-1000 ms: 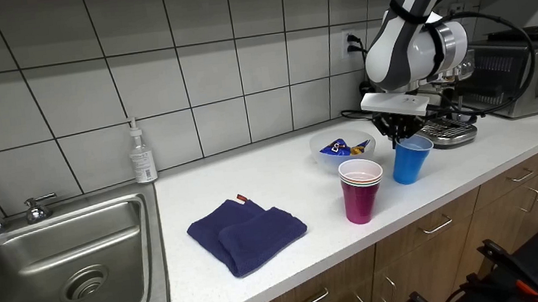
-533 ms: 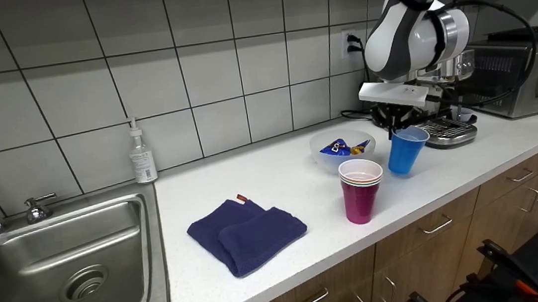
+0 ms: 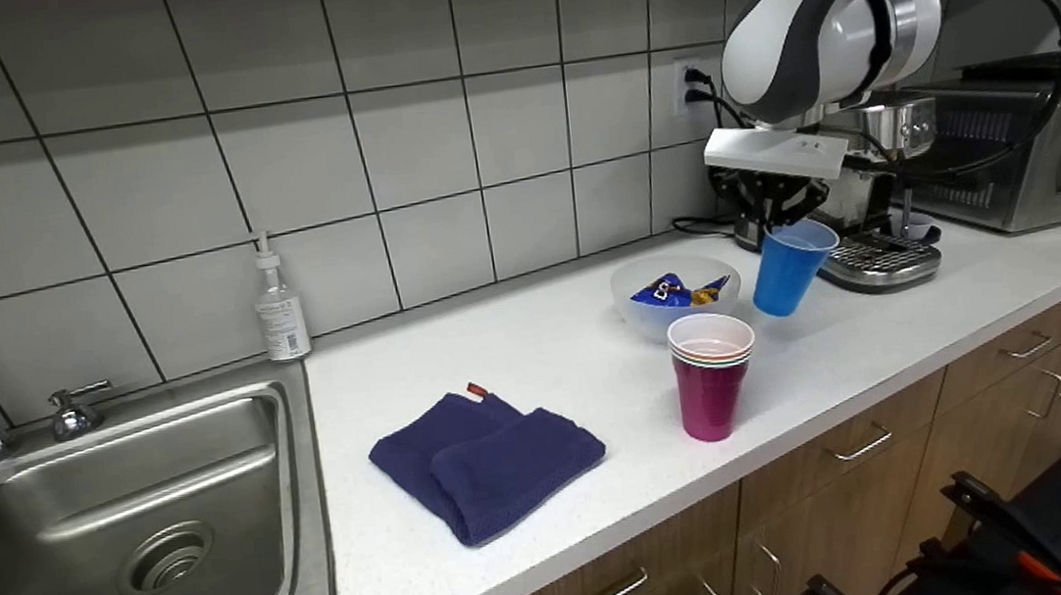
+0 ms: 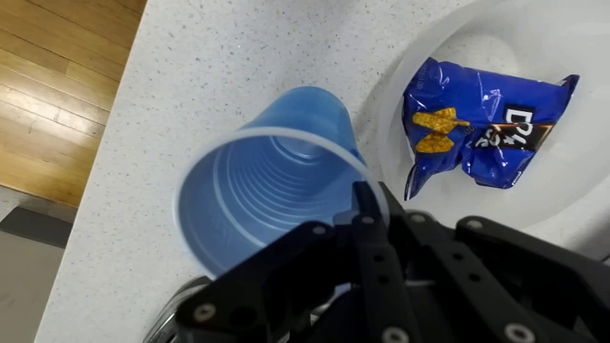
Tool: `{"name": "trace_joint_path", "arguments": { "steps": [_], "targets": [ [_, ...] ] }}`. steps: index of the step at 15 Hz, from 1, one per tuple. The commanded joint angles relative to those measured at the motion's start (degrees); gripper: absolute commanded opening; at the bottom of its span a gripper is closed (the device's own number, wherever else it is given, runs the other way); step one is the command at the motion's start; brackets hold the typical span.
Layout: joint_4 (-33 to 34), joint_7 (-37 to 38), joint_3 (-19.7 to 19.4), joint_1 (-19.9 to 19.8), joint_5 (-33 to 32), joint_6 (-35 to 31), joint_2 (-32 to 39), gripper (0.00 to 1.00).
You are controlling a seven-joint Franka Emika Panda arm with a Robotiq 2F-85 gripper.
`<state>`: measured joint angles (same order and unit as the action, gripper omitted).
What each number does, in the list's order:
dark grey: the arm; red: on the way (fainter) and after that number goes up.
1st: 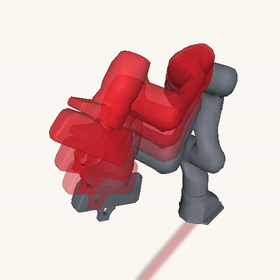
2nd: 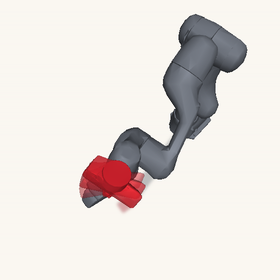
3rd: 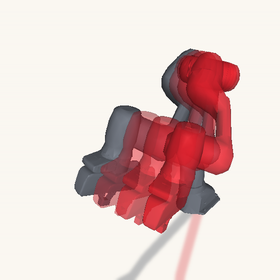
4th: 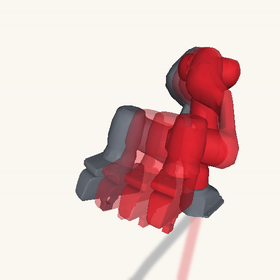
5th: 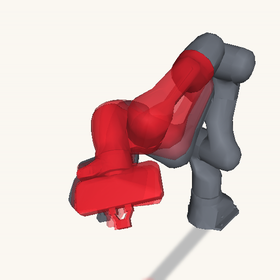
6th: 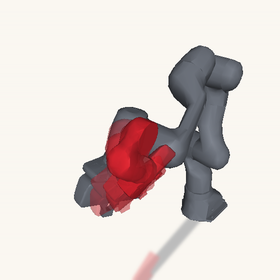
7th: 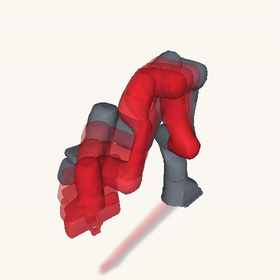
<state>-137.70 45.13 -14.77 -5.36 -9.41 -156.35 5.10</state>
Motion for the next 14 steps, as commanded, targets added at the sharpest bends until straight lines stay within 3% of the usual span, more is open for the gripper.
{"name": "trace_joint_path", "arguments": {
  "steps": [1,14],
  "targets": [
    [-1.2,-1.6,1.2,-0.4,-0.9,2.5,-4.5,0.01],
    [3.0,-5.3,6.8,-0.8,-1.0,18.8,-10.7,0.01]
  ]
}}
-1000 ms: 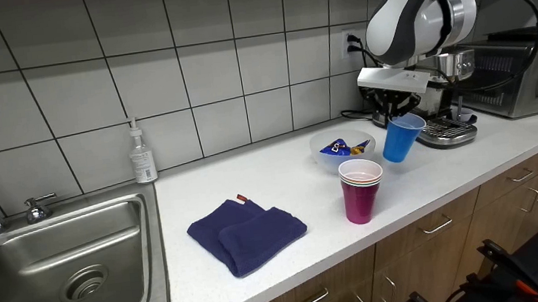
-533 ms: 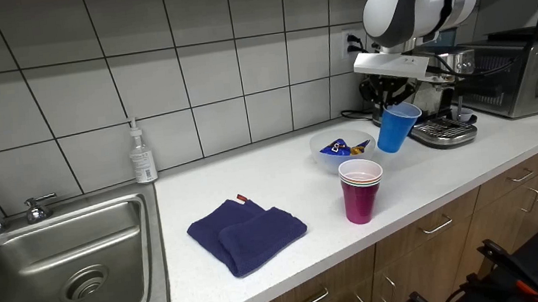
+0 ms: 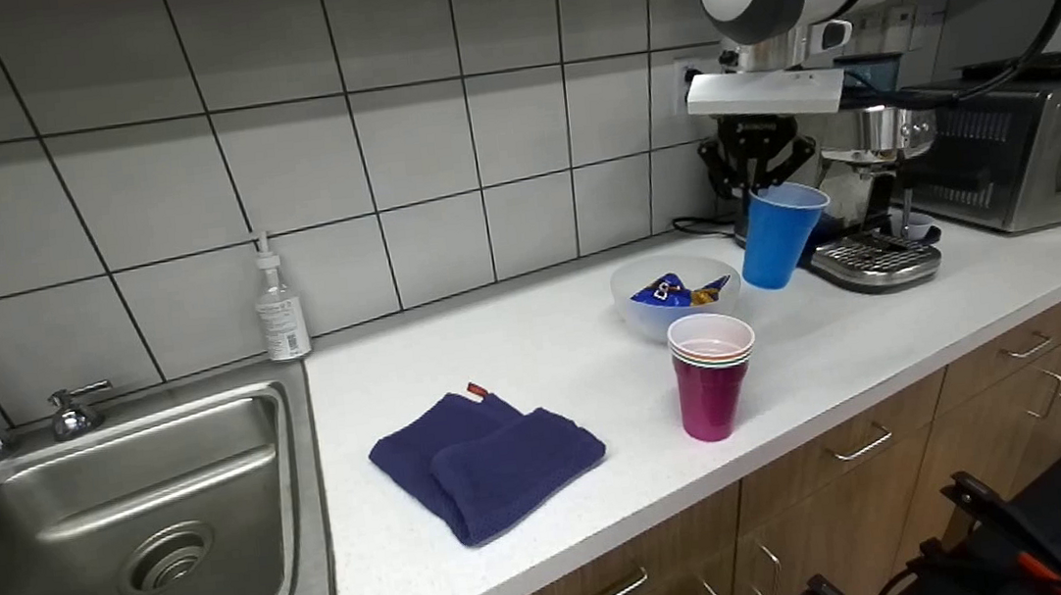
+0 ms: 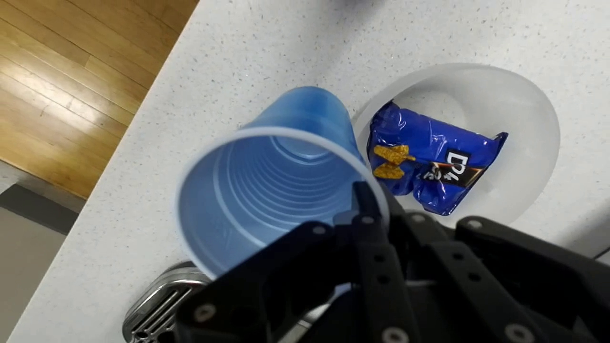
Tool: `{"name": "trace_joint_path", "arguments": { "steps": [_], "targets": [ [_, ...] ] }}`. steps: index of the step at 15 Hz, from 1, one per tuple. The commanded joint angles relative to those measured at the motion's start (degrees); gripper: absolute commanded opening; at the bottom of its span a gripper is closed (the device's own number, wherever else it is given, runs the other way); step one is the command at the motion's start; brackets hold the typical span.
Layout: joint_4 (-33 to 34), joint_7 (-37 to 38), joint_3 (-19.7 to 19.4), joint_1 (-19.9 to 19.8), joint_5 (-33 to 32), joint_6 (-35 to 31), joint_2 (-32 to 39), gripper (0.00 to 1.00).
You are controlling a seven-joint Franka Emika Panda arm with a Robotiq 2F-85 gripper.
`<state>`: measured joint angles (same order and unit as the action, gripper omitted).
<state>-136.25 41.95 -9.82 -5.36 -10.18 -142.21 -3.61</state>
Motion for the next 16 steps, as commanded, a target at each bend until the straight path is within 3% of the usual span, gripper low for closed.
{"name": "trace_joint_path", "arguments": {
  "steps": [1,16],
  "targets": [
    [2.1,-2.3,2.3,-0.7,-0.5,5.8,-2.3,0.01],
    [1.8,-11.0,9.8,3.0,1.8,10.3,-6.8,0.01]
  ]
}}
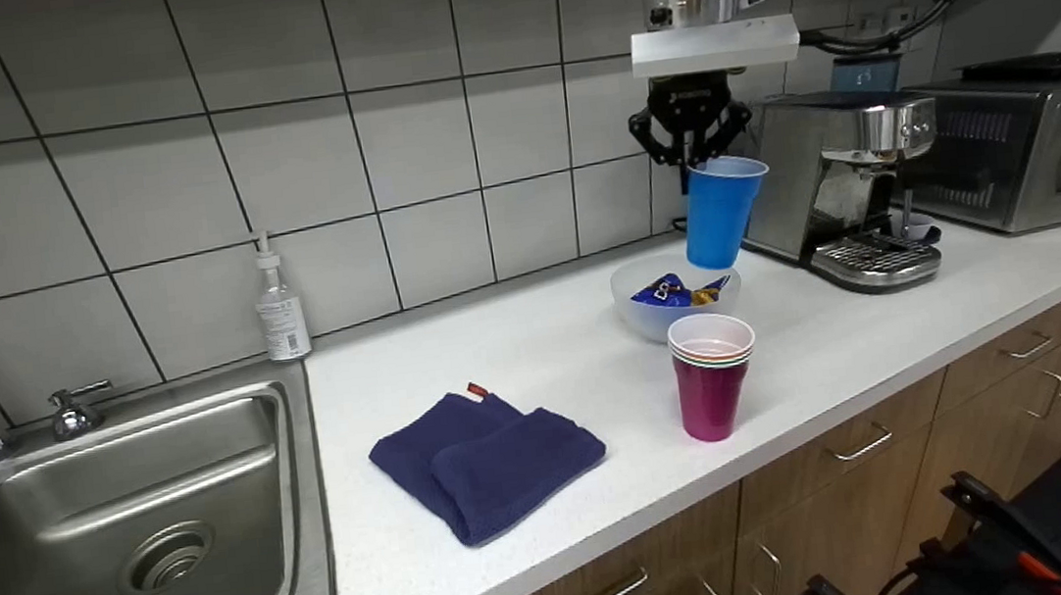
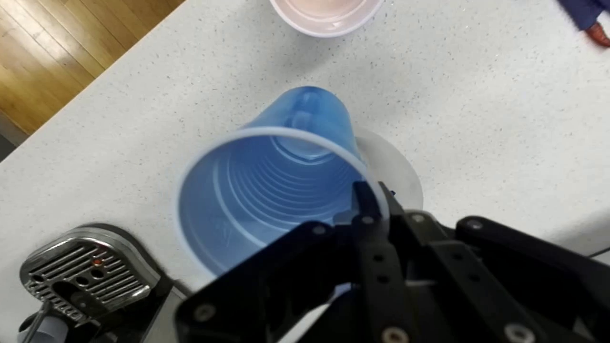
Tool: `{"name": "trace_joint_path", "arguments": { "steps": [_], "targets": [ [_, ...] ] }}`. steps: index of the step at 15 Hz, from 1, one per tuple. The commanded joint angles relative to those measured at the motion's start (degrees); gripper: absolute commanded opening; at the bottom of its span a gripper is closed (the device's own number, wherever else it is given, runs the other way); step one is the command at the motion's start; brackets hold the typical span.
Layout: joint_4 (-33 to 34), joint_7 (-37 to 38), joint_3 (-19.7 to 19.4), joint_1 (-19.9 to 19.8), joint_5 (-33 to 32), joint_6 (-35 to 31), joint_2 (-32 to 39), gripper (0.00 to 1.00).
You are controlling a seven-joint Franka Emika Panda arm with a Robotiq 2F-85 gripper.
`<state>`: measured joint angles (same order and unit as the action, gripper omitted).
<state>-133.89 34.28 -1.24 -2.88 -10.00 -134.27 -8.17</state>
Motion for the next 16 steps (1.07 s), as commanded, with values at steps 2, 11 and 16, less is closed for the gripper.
{"name": "trace_joint_path", "arguments": {
  "steps": [2,11,16],
  "targets": [
    [-0.9,-4.4,2.0,1.2,2.2,3.0,-2.8,0.01],
    [-3.9,-5.6,5.7,3.4,1.7,6.6,-6.2,0.01],
    [-6.8,-5.4,6.8,3.5,1.7,7.9,-8.0,0.01]
  ]
}}
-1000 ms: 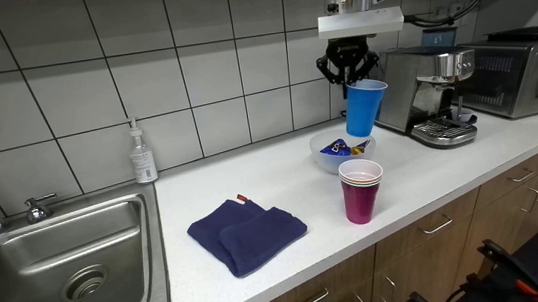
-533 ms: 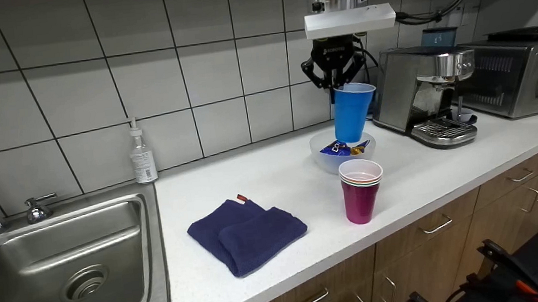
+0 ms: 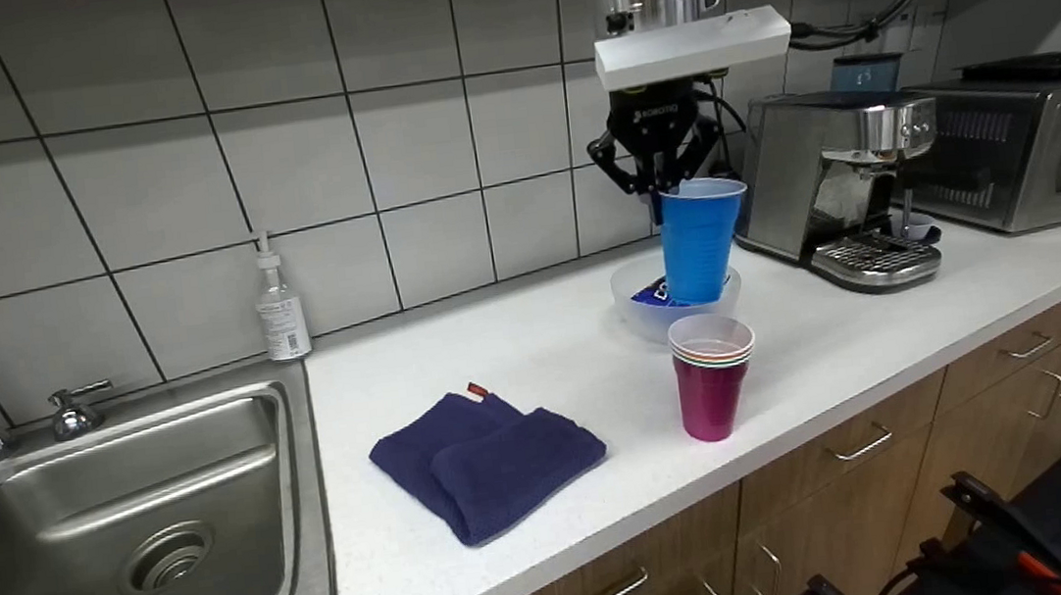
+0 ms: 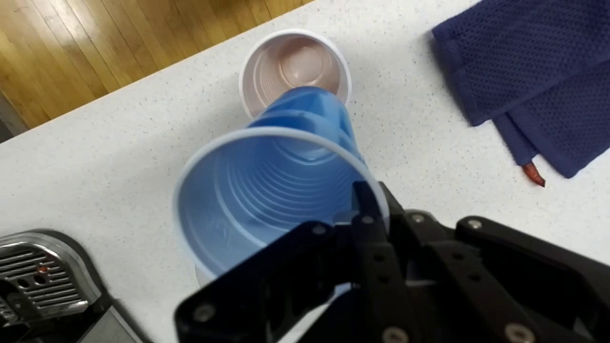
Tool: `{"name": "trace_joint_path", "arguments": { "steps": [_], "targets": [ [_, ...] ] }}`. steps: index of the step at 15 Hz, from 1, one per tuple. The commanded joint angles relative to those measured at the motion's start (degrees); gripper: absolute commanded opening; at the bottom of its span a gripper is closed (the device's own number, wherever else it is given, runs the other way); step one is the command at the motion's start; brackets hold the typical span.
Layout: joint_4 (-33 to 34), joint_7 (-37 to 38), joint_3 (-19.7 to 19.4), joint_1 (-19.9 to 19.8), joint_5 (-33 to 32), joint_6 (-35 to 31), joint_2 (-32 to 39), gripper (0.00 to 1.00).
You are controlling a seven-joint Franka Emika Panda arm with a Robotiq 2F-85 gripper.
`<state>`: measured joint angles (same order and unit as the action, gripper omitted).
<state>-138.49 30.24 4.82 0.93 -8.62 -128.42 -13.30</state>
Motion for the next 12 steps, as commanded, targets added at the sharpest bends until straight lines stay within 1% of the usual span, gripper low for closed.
{"name": "trace_joint_path", "arguments": {
  "steps": [1,7,12],
  "targets": [
    [-2.8,-0.9,0.9,-0.4,0.0,2.1,-3.1,0.01],
    [-5.7,0.4,1.5,-0.8,-1.0,0.0,-3.5,0.01],
    [-6.6,1.1,1.7,-1.0,-1.7,-1.5,-3.1,0.01]
  ]
}}
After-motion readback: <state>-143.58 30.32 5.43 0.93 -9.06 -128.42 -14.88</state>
